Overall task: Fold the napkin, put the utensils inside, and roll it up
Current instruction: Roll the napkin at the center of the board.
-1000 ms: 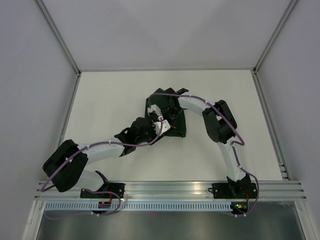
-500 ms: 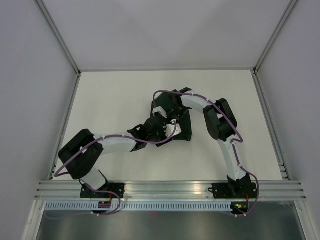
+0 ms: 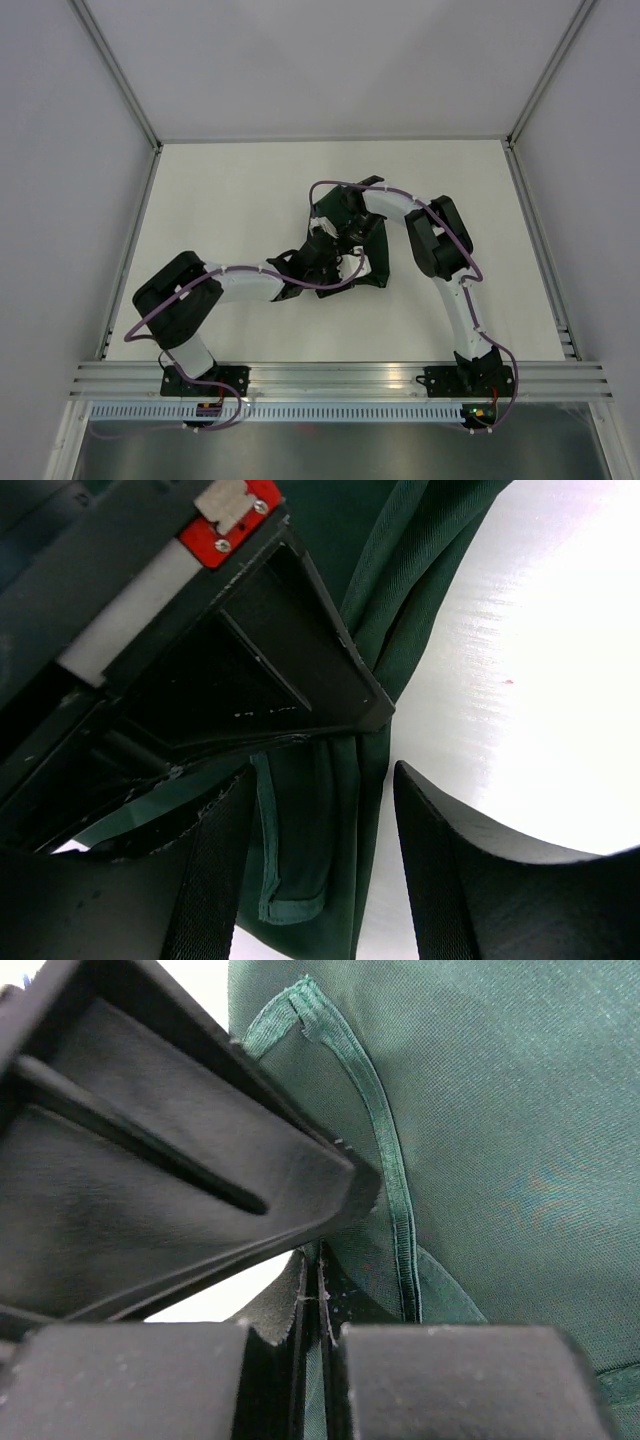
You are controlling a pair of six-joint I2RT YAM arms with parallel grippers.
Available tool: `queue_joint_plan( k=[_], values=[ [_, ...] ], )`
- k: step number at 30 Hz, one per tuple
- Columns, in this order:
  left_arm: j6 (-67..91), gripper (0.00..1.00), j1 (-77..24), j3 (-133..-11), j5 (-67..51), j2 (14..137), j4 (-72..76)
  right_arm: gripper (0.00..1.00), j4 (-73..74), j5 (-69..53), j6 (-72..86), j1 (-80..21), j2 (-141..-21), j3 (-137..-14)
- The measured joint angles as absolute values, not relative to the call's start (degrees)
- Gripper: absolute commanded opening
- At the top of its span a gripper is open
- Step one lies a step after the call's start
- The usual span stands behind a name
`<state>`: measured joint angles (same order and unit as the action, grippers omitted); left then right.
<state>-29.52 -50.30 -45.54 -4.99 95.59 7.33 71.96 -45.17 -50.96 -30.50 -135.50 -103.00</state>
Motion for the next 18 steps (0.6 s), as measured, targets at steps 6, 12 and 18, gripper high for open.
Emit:
queue_joint_plan(
  k=[6,12,18],
  values=[
    [-31.3,0.64,-51.0,-46.2,-4.0,97.0,7.8,0.03,73.1,-45.2,-51.1,-30.5,-135.9,-103.4],
    [-32.7,0.62,-51.5,-47.0,-3.1,97.9,7.9,0.03,74.5,-45.2,-51.2,-30.3,-136.8,-104.3],
    [-33.1,0.45,-51.5,-49.7,-3.8,99.6,5.5,0.03,75.3,-45.0,-51.2,-29.5,-136.9,-104.4]
  ],
)
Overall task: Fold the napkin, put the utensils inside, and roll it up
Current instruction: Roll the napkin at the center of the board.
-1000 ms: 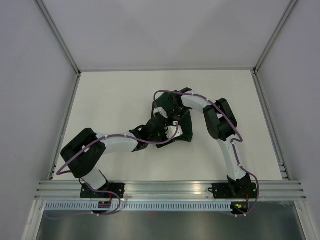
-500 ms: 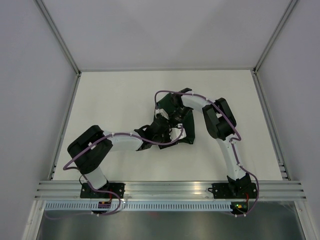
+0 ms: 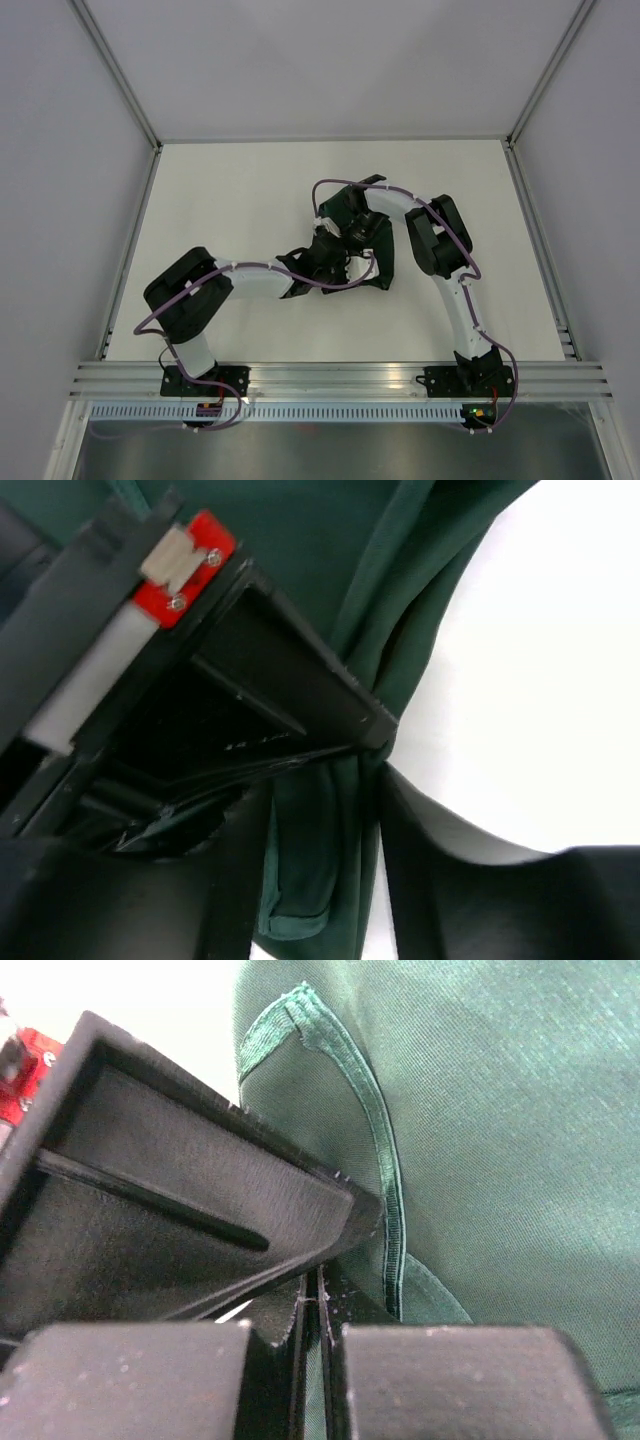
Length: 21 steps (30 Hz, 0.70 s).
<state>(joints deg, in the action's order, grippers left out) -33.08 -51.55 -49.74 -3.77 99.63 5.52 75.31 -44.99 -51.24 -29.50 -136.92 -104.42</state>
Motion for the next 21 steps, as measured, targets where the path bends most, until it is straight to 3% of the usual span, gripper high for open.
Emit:
queue_joint_plan(
  k=[1,4,7,9,16,21],
  values=[
    [-33.1,0.31,-51.7,-50.1,-3.9,99.9,5.1,0.03,75.3,-44.9,-51.3,-29.5,-136.9,-104.4],
    [-33.8,0.14,-52.4,-51.9,-5.3,100.9,1.7,0.03,75.3,-44.7,-51.2,-29.5,-136.9,-104.6],
    [-34.0,0.03,-52.5,-54.1,-5.6,101.8,-1.4,0.03,75.3,-44.5,-51.2,-29.4,-136.9,-104.6],
    [-33.9,0.02,-52.4,-55.9,-5.7,102.6,-4.0,0.07,75.2,-44.5,-51.1,-29.4,-136.9,-104.6],
    [-31.0,0.02,-52.2,-62.3,-6.4,105.6,-11.8,0.44,73.8,-42.9,-49.7,-28.6,-134.6,-103.0],
    [-27.8,0.02,-51.5,-63.0,-7.1,106.1,-11.8,0.54,70.7,-41.7,-49.1,-27.4,-131.4,-100.7]
  ],
)
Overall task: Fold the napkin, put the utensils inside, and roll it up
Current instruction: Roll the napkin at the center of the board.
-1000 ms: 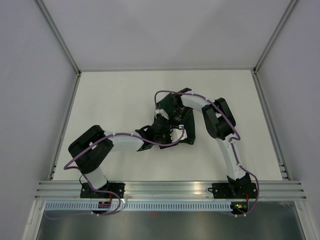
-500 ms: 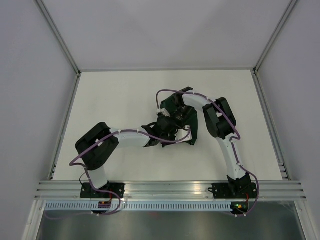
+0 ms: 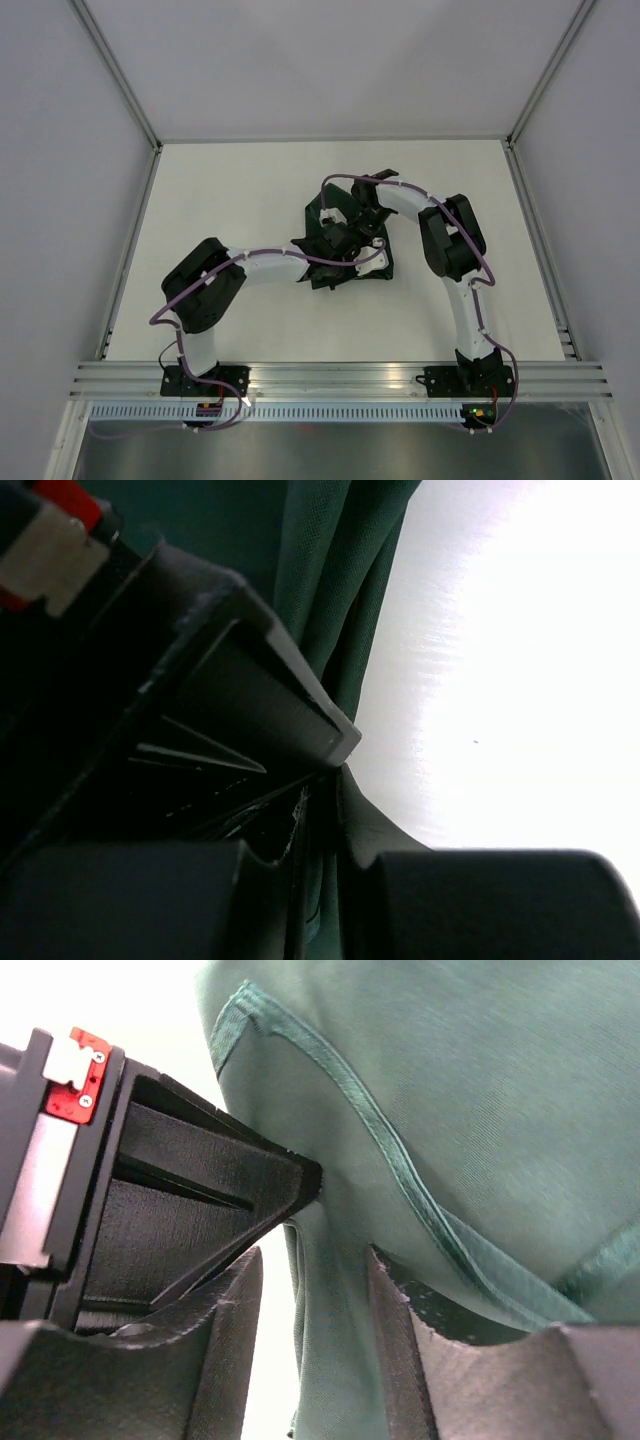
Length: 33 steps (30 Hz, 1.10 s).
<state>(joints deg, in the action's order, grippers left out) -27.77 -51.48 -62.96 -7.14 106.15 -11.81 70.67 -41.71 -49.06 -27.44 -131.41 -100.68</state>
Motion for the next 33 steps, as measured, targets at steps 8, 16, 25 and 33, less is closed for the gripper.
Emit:
queue_joint_plan(
  k=[8,16,25,33],
  values=[
    [-23.7,0.02,-50.1,-63.1,-10.2,106.6,-10.3,0.6,65.2,-42.2,-47.0,-25.5,-128.7,-97.8],
    [-20.4,0.02,-48.3,-63.1,-14.4,107.0,-8.9,0.66,56.6,-43.0,-42.5,-21.0,-125.1,-93.2],
    [-17.5,0.02,-46.0,-63.1,-21.0,107.9,-7.6,0.68,43.9,-44.4,-33.5,-13.5,-121.5,-89.1],
    [-14.3,0.02,-42.8,-65.8,-30.3,111.1,-7.8,0.68,33.0,-50.0,-26.1,-4.5,-116.9,-82.9]
  ],
)
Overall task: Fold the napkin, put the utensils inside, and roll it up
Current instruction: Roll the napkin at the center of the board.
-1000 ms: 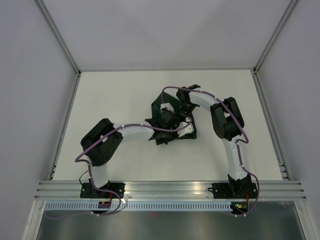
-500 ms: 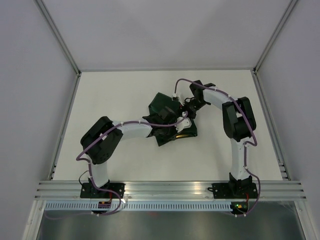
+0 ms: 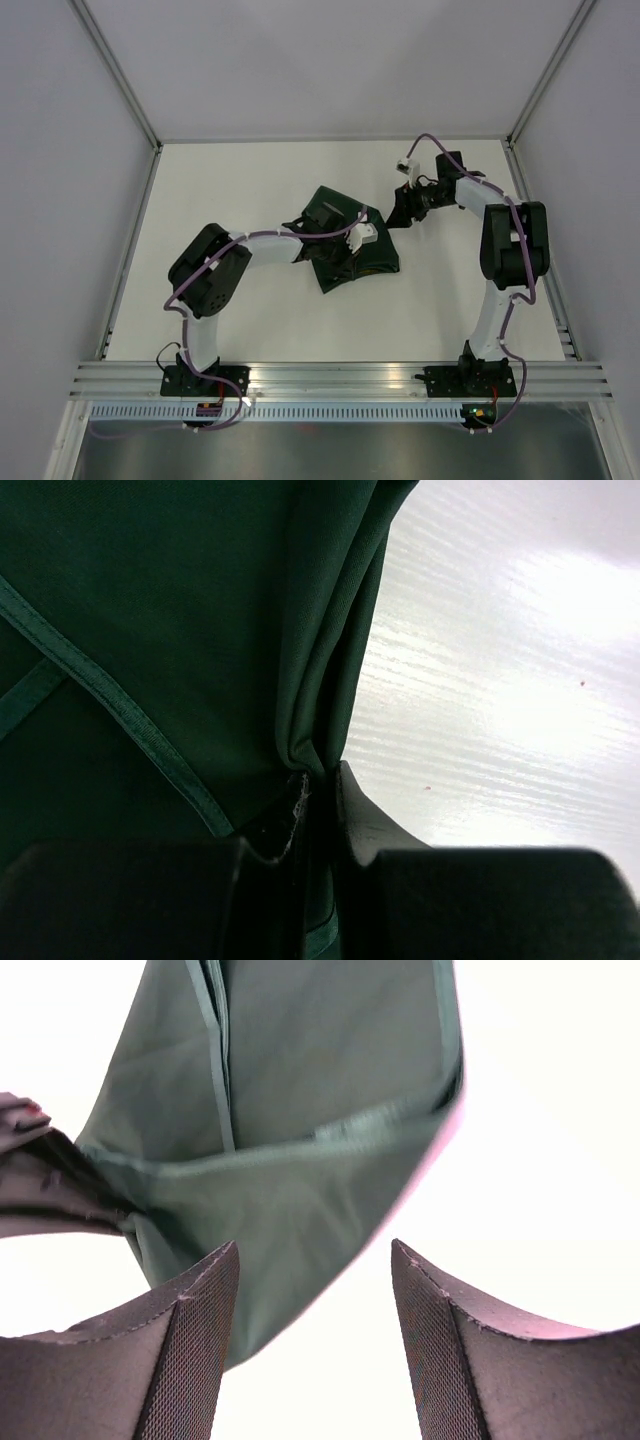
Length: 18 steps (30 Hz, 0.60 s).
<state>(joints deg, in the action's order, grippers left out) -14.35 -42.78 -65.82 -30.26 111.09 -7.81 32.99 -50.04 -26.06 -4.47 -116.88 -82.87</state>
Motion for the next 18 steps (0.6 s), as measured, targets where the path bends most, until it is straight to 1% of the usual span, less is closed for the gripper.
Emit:
queue_joint_plan(
  k=[3,6,13,14,18],
  values=[
    [-13.5,0.02,-41.8,-68.1,-33.4,112.9,-9.6,0.69,31.0,-51.2,-27.6,-1.9,-112.2,-77.3],
    [-12.9,0.02,-40.6,-70.4,-36.8,114.8,-11.8,0.69,30.7,-52.1,-31.9,-1.7,-107.0,-71.7],
    [-12.2,0.02,-37.9,-75.5,-44.2,119.0,-18.0,0.72,29.8,-52.7,-44.2,-4.4,-95.8,-59.6],
    [-12.2,0.02,-37.6,-76.2,-45.2,119.6,-18.9,0.74,29.2,-52.3,-45.5,-5.0,-94.5,-57.8],
    [-12.0,0.02,-36.6,-78.0,-48.1,121.2,-21.9,0.76,24.6,-48.9,-48.6,-8.9,-89.0,-50.1]
  ],
)
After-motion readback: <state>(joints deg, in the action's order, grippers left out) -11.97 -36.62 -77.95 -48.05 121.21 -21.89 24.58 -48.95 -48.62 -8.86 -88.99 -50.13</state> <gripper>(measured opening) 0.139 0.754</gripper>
